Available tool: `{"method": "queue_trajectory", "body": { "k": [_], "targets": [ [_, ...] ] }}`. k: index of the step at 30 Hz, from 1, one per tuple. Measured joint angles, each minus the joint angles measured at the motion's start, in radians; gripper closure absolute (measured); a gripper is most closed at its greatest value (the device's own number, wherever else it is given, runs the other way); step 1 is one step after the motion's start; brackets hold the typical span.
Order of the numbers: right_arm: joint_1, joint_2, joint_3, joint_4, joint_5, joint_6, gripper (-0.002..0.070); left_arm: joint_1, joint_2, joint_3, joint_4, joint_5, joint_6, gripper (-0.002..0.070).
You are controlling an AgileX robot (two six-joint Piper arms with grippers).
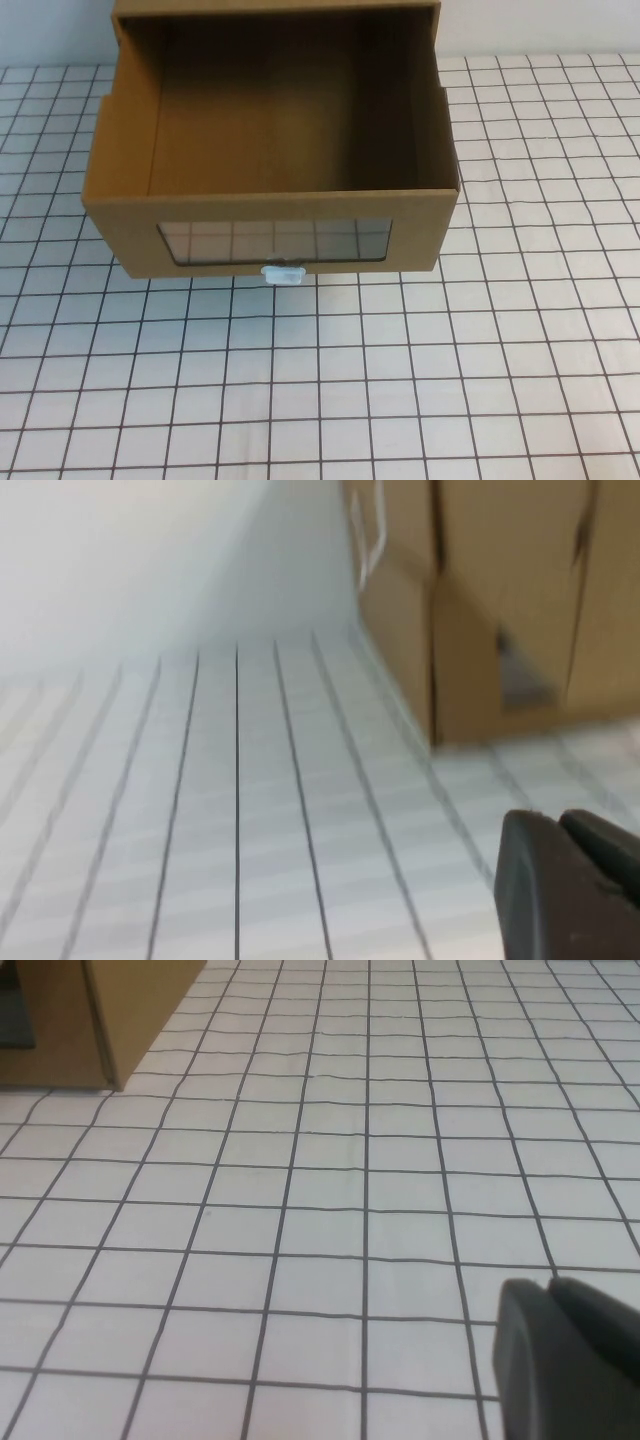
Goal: Open the shoe box
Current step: 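Pull the top drawer of the cardboard box fully open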
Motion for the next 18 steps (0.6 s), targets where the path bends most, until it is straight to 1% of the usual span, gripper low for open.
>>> {"method": "queue_trajectory", "body": {
  "k": [3, 6, 18],
  "targets": [
    [0.0, 0.0, 0.0, 0.0, 0.0, 0.0, 0.0689, 0.018, 0.0, 0.0, 0.03, 0.105, -0.049, 0.0677],
    [0.0, 0.0, 0.0, 0.0, 0.0, 0.0, 0.0689, 0.021, 0.0, 0.0, 0.039, 0.197, -0.066, 0.0677],
    [0.0, 0.0, 0.0, 0.002, 0.0, 0.0, 0.0689, 0.021, 0.0, 0.0, 0.039, 0.208, -0.079, 0.0677]
  ]
}}
